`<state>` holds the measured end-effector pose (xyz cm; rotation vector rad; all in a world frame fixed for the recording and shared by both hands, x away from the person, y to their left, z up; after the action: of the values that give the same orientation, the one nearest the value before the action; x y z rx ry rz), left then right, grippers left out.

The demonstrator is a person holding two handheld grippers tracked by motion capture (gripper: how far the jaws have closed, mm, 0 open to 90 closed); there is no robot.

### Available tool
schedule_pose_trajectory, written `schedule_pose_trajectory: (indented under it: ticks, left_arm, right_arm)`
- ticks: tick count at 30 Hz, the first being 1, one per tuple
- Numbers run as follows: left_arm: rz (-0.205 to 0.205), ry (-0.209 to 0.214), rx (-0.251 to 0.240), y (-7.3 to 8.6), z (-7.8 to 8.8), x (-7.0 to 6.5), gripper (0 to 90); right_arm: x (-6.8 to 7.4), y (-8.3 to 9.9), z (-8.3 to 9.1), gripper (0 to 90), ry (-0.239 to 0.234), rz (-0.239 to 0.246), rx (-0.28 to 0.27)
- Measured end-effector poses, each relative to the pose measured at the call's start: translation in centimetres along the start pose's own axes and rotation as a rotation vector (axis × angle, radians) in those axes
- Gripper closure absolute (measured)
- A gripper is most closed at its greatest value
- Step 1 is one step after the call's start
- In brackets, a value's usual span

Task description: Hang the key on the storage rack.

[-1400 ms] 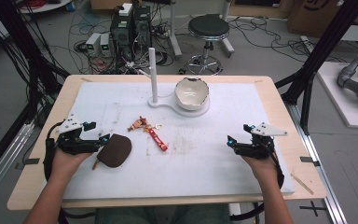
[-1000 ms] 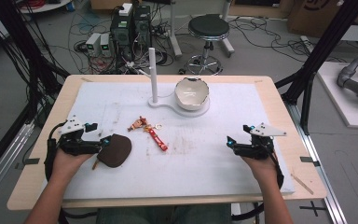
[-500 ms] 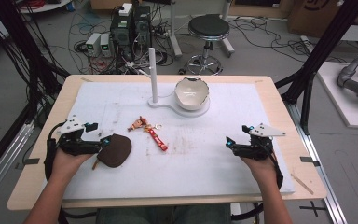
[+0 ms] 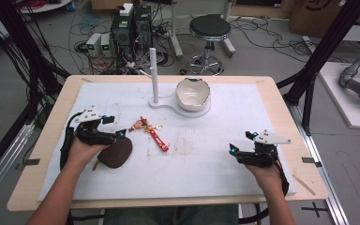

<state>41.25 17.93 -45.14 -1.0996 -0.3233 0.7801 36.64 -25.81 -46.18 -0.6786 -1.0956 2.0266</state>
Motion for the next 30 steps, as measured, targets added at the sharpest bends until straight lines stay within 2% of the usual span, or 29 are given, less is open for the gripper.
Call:
schedule_pose_trajectory:
  ticks: [1, 3, 4, 5, 6, 13, 14, 16, 17, 21, 23, 27, 29, 30]
  left_arm:
    - [-0.013, 0.021, 0.022, -0.2, -1.0, -0.2, 20.6]
    - [-0.016, 0.03, 0.038, -0.2, -1.4, -0.2, 20.6]
    - [-0.027, 0.039, 0.057, -0.4, -2.2, -0.1, 20.6]
    - [-0.027, 0.039, 0.057, -0.4, -2.2, -0.1, 20.6]
    - [-0.026, 0.052, 0.082, -0.3, -2.9, 0.1, 20.6]
    - [-0.014, 0.092, 0.151, 0.2, -5.0, 0.9, 20.6]
    - [-0.017, 0.099, 0.176, 0.3, -5.5, 1.0, 20.6]
    - [-0.027, 0.108, 0.191, 0.2, -6.1, 1.1, 20.4]
    - [-0.027, 0.108, 0.191, 0.2, -6.1, 1.1, 20.4]
    - [-0.051, 0.091, 0.259, 0.2, -7.4, 1.8, 20.5]
    - [-0.056, 0.091, 0.266, 0.1, -7.6, 1.9, 20.4]
    - [-0.075, 0.103, 0.319, 0.4, -9.0, 2.0, 20.4]
    - [-0.08, 0.105, 0.327, 0.5, -9.2, 2.0, 20.6]
    - [-0.088, 0.103, 0.35, 0.8, -9.7, 2.1, 20.6]
  right_arm:
    - [0.1, 0.1, 0.2, 18.6, 0.0, -0.003, 0.003]
    - [0.1, 0.4, 0.5, 18.6, 0.002, -0.004, 0.006]
    - [0.1, 0.5, 0.7, 18.6, 0.005, -0.005, 0.008]
    - [0.0, 0.6, 0.8, 18.6, 0.008, -0.007, 0.008]
    - [0.0, 0.8, 1.0, 18.6, 0.01, -0.009, 0.008]
    - [-0.6, 1.5, 1.8, 18.6, 0.026, -0.025, 0.014]
    - [-0.7, 1.7, 1.9, 18.6, 0.026, -0.026, 0.014]
    - [-0.7, 1.8, 1.9, 18.6, 0.029, -0.027, 0.019]
    - [-0.7, 1.8, 1.9, 18.6, 0.028, -0.031, 0.02]
    - [-0.6, 1.7, 1.8, 18.6, 0.024, -0.023, 0.019]
    - [-0.5, 1.7, 1.8, 18.6, 0.025, -0.019, 0.021]
    - [-0.4, 1.7, 1.5, 18.6, 0.022, -0.012, 0.026]
    - [-0.4, 1.7, 1.5, 18.6, 0.02, -0.014, 0.028]
    - [-0.4, 1.7, 1.5, 18.6, 0.022, -0.011, 0.027]
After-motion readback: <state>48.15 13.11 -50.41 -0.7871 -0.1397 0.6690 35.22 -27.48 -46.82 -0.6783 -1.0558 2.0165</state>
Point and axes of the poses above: each handheld gripper's, and its own axes: z roughly backward along the jaws, y roughly out of its underside, x roughly to its left, the point moved 9 cm from there along -z, roughly forward along the jaws, and after that the axes turned 4 degrees about z, right-handed, at the moved point
